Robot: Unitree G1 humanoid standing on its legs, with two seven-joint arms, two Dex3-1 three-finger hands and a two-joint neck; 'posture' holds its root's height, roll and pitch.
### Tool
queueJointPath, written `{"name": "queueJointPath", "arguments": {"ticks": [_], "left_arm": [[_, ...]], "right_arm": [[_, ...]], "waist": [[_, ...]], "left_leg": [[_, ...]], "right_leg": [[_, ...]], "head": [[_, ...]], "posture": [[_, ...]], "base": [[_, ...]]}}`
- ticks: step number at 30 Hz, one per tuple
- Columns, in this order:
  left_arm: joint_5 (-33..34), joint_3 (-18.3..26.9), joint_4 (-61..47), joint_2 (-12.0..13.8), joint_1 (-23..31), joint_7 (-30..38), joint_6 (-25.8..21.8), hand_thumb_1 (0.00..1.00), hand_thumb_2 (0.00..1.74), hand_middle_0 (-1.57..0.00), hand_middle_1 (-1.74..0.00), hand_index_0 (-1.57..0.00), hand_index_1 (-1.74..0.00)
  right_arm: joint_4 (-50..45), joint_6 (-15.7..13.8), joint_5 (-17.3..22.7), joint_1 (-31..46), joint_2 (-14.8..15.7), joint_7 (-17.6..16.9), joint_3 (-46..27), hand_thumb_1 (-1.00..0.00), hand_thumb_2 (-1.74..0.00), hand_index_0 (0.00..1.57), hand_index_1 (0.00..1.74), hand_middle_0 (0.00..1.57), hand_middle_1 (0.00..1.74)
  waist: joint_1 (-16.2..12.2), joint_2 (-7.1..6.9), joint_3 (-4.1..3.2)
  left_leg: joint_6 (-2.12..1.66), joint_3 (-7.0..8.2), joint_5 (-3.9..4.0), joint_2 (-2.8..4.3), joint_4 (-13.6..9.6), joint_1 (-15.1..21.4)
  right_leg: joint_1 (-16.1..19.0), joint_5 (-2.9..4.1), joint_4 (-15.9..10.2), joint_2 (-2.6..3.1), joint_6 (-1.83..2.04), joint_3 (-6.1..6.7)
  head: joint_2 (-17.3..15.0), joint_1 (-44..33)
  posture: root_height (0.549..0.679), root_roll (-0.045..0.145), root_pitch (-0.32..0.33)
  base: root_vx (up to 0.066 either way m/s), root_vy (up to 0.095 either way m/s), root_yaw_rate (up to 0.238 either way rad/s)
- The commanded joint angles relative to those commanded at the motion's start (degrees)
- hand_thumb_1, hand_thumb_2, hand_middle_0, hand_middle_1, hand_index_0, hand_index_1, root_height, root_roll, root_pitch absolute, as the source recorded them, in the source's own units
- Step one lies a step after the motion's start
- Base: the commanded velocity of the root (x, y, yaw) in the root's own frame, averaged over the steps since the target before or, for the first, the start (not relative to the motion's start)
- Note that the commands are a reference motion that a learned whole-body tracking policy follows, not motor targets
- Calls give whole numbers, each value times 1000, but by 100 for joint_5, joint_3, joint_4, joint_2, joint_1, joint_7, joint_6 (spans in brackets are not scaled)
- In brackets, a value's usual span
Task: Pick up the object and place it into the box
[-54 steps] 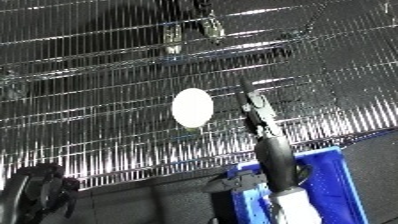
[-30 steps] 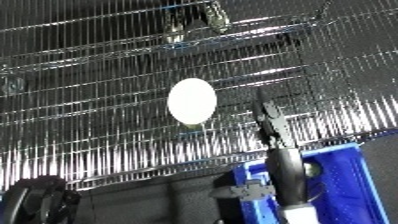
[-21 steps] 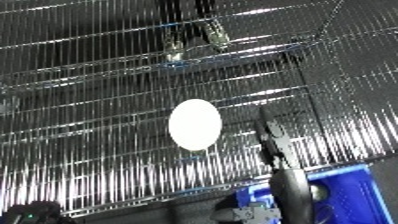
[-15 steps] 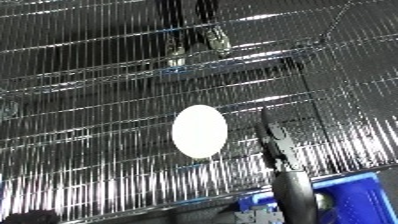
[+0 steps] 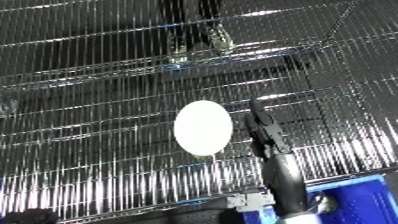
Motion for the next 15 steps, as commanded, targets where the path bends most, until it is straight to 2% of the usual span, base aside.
{"name": "queueJointPath", "arguments": {"ticks": [10,15], "left_arm": [[-106,-89,111,-11,-84,10,-22,1000,1740,-1570,-1740,-1570,-1740],[-145,-122,119,-1,-56,-36,-54,1000,1740,-1570,-1740,-1570,-1740]], "right_arm": [[465,57,116,-687,57,184,258,0,0,0,0,0,0],[649,66,192,-901,32,240,335,-250,-435,393,435,393,435]], "waist": [[108,106,0],[148,142,0]], "left_leg": [[1,-11,28,-36,14,-118],[-7,-17,51,-50,2,-148]], "right_leg": [[-129,-2,52,-14,-26,-15],[-157,4,53,-21,-35,-23]], "head": [[152,223],[206,348]], "posture": [[576,26,263],[576,27,267]], "base": [[-18,9,24],[-19,1,23]]}}
